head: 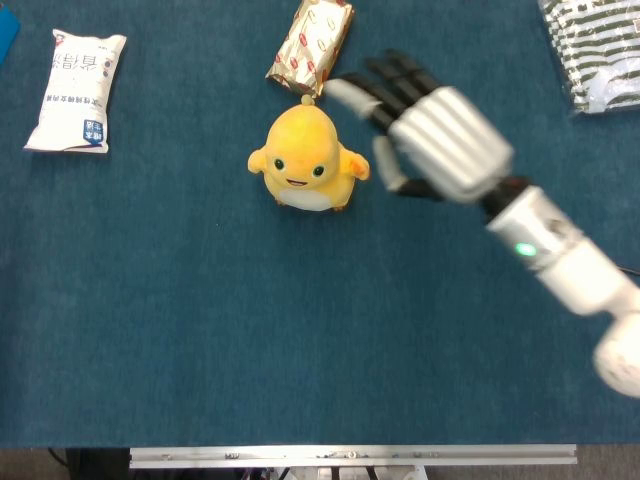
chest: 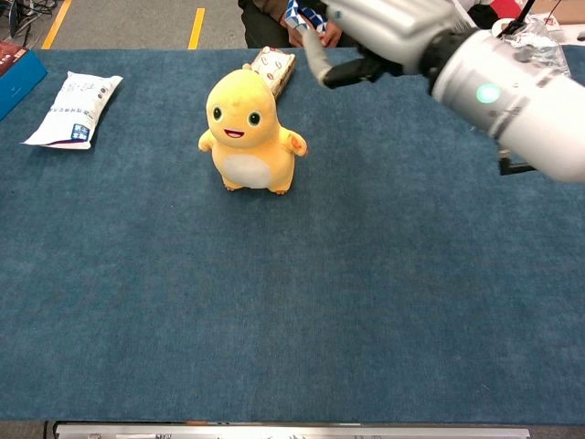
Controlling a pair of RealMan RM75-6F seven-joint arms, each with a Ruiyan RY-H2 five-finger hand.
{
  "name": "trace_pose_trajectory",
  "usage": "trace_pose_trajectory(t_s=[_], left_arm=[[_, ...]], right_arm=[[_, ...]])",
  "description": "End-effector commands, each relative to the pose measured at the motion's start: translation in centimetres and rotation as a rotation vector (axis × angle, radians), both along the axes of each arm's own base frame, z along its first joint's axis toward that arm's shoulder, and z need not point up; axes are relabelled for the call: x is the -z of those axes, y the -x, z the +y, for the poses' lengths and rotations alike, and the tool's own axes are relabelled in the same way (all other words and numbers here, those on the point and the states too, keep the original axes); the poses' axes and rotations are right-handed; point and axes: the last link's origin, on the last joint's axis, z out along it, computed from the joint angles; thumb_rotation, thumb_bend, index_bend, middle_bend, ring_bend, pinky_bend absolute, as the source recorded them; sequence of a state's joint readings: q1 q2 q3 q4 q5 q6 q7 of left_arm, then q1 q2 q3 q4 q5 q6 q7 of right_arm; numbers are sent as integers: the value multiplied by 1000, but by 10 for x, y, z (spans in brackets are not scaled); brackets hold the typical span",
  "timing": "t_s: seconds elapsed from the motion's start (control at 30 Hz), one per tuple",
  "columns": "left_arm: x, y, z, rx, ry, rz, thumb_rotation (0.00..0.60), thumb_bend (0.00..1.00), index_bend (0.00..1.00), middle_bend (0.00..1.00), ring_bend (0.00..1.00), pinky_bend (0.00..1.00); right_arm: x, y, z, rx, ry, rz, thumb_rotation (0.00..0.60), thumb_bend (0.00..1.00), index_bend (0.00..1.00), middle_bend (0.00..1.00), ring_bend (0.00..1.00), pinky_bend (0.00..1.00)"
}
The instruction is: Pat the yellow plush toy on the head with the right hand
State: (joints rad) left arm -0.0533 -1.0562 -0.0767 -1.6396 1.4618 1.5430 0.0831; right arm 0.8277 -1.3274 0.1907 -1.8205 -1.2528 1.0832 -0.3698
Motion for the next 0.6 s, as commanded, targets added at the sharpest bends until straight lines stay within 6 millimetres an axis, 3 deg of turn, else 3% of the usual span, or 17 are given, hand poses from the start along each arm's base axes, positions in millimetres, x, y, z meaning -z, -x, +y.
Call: trace_pose_trajectory(t_s=[0.03, 0.17, 0.3, 0.6], left_arm=[[2, 0, 3, 8, 4, -4, 600, 384, 489, 475, 365, 391], [4, 2, 5, 18, 4, 9, 600, 384, 489, 475, 365, 391], [7, 2, 6, 29, 5, 19, 600, 384, 489, 476, 365, 391], [16, -5, 12, 60, 19, 9, 600, 384, 489, 475, 365, 391]], right_arm=[[-29, 48, 23, 110, 73, 66, 390, 248, 0, 120, 3, 17], [-53, 93, 45, 210, 151, 135, 397, 186, 0, 123, 3, 17], [-73, 131, 67, 307, 234, 190, 458, 186, 0, 126, 3, 17], [-90, 183, 111, 457, 327, 144, 504, 188, 0, 140, 3, 17]])
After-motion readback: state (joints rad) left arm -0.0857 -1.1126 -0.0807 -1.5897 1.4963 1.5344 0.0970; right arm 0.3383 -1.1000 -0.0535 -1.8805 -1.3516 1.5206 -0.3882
